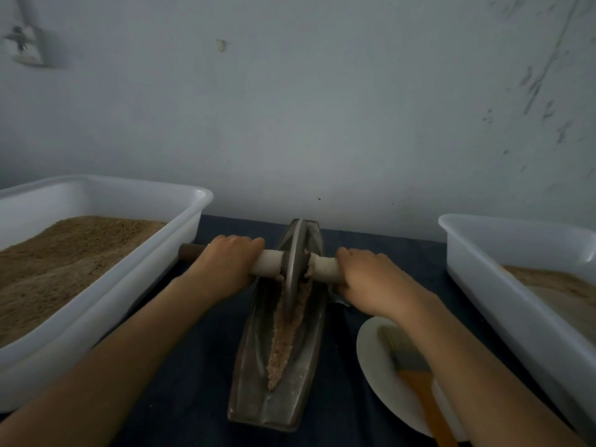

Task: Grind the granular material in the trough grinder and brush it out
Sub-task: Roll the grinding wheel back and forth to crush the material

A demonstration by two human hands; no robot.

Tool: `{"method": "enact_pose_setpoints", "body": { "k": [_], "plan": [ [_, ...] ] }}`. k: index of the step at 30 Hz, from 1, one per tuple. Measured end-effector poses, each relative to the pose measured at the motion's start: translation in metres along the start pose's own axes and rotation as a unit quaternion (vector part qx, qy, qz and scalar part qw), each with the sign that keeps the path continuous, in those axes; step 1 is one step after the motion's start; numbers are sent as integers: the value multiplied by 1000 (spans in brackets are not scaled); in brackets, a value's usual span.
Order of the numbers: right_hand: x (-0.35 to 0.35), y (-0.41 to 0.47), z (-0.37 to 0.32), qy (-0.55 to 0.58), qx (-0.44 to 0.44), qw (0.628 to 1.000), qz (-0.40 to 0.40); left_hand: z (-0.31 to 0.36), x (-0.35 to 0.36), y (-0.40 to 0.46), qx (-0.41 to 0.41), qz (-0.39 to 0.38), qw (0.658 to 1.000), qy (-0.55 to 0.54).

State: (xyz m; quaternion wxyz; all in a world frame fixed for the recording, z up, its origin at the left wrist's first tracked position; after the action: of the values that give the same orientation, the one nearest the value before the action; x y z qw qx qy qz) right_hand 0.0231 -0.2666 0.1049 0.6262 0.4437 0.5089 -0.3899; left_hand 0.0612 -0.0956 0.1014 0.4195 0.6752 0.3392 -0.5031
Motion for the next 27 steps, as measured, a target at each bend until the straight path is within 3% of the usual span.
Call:
{"method": "enact_pose_setpoints", "body": {
  "k": [5,8,11,16,20,23,27],
  "plan": [
    [-12,-23,-17,65,-33,979,-189,4,-7,-21,22,-203,979,-31],
    [-24,-38,-27,86,-52,968,-232,5,-12,-37,38,-288,956,-40],
    [-27,-41,-28,89,-55,966,-238,3,-12,-41,41,-309,949,-49],
    [-11,-19,-15,75,-24,981,-175,1,0,-22,7,-240,969,-52],
    [2,1,2,54,0,997,-57,-2,3,2,-7,-66,998,-8],
    [4,7,7,-8,-5,998,55,-2,5,7,-10,49,999,16],
    [3,7,4,-29,-1,994,107,-1,4,6,-9,81,997,11]
  ]
}}
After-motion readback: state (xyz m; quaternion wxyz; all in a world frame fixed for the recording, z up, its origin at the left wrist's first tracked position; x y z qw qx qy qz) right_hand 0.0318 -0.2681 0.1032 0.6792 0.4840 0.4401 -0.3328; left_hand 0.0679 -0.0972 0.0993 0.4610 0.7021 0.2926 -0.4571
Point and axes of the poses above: each hand's wrist, its own y-axis towards the middle knuckle, its own x-axis out of the palm, z = x × y, the point moved 6 cm from there along y, towards the middle knuckle, and after that the axes turned 1 degree about y, right-handed, at the moved point
